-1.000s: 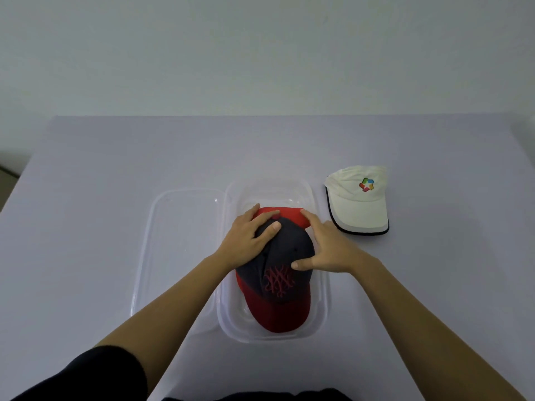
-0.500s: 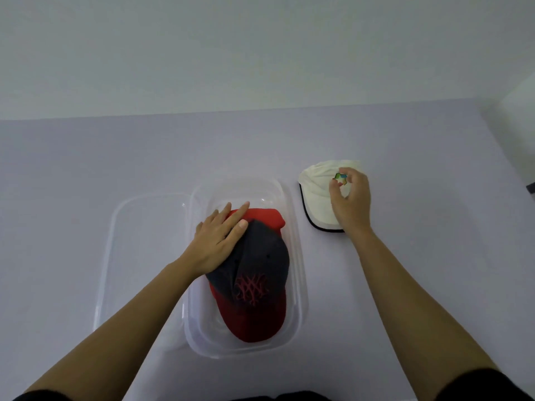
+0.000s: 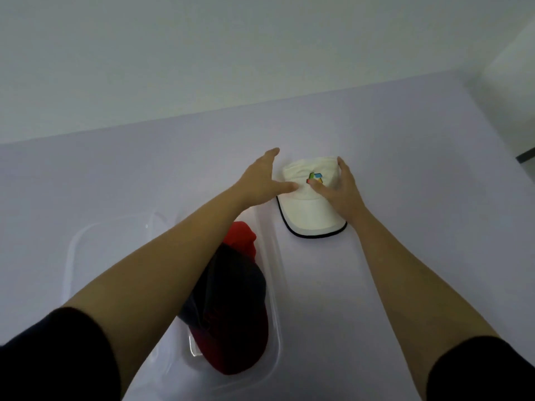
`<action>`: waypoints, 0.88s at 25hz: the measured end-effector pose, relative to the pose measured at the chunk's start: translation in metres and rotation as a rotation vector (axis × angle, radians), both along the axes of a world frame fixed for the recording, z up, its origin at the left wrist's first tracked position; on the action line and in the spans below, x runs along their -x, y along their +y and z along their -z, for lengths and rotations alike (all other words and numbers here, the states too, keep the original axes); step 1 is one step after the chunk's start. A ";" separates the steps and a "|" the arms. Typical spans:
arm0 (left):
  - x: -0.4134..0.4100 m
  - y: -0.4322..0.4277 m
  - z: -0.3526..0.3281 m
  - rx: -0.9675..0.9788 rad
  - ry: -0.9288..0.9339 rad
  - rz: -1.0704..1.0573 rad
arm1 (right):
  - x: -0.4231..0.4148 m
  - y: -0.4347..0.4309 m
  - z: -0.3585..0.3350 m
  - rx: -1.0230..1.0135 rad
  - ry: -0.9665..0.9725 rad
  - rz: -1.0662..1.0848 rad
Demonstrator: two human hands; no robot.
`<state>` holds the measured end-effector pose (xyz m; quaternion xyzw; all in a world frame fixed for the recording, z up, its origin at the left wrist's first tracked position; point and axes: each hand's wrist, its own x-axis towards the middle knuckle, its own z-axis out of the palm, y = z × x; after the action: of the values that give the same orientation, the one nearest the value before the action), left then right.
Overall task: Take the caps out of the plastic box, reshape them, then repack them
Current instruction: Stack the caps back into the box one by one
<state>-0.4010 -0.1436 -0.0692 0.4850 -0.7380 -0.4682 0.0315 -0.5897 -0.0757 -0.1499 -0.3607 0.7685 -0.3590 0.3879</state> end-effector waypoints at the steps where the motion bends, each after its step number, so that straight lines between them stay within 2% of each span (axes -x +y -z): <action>1: 0.007 -0.002 0.004 -0.036 -0.033 0.034 | -0.001 0.001 0.005 0.002 0.012 0.002; 5: 0.032 -0.004 0.022 -0.061 -0.140 0.089 | 0.002 0.014 0.017 0.089 -0.020 0.016; 9: 0.036 -0.010 0.025 -0.258 -0.018 0.111 | -0.004 0.025 0.005 0.191 -0.109 -0.046; 11: 0.035 -0.012 0.015 -0.288 -0.004 0.189 | -0.001 0.028 -0.004 0.234 -0.130 -0.024; 14: 0.032 -0.011 -0.008 -0.248 0.030 0.362 | 0.001 0.036 -0.026 0.239 -0.220 0.002; 18: 0.015 -0.010 -0.046 -0.098 0.069 0.434 | -0.008 0.044 -0.055 0.147 -0.326 -0.005; 20: -0.002 -0.008 -0.065 -0.029 0.117 0.359 | -0.022 0.047 -0.072 0.225 -0.373 0.045; 22: -0.023 -0.007 -0.078 0.007 0.233 0.175 | -0.040 0.044 -0.090 0.347 -0.434 0.088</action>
<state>-0.3776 -0.1505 0.0090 0.3612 -0.7702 -0.5198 0.0777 -0.5498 -0.0319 -0.0603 -0.3025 0.6093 -0.5708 0.4599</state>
